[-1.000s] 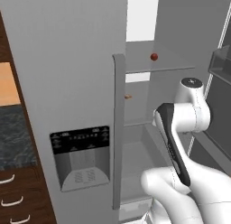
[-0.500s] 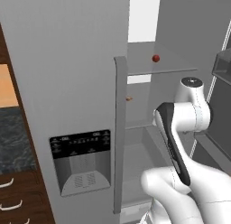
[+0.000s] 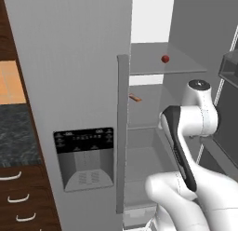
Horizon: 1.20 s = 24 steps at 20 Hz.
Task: Take the strawberry from the fridge and place it on top of the pancake, located on the dining counter.
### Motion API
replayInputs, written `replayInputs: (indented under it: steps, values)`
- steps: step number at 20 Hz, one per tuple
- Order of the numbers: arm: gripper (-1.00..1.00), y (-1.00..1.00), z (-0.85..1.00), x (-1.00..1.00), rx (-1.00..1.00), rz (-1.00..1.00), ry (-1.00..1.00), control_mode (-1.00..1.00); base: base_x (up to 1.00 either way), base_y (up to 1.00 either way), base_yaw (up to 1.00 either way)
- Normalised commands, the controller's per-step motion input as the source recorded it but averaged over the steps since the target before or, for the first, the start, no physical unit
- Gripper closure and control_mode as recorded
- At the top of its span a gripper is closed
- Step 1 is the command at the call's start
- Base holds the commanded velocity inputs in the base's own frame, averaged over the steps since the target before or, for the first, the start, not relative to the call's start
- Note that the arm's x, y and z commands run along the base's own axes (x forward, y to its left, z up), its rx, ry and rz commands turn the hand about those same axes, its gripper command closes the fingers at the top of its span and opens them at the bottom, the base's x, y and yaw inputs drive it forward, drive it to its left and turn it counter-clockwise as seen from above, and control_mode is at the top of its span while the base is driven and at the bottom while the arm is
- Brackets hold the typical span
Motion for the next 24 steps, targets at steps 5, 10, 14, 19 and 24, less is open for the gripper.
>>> replayInputs:
  steps: [5,10,14,19,24]
  values:
    - [-1.0,0.0,0.49,0.07,-0.01,0.05,-0.02,-1.0,0.0,0.0,0.0]
    - [-1.0,0.0,0.59,0.54,-0.1,0.07,-0.01,-1.0,0.0,0.0,0.0]
    - [-1.0,-0.12,0.82,1.0,-0.04,0.08,-0.01,-1.0,0.0,0.0,0.0]
    - [-1.0,-0.2,0.69,0.82,0.0,0.13,-0.27,-1.0,0.0,0.0,0.0]
    - [-1.0,0.0,0.56,0.43,-0.14,0.02,-0.28,-1.0,0.0,0.0,0.0]
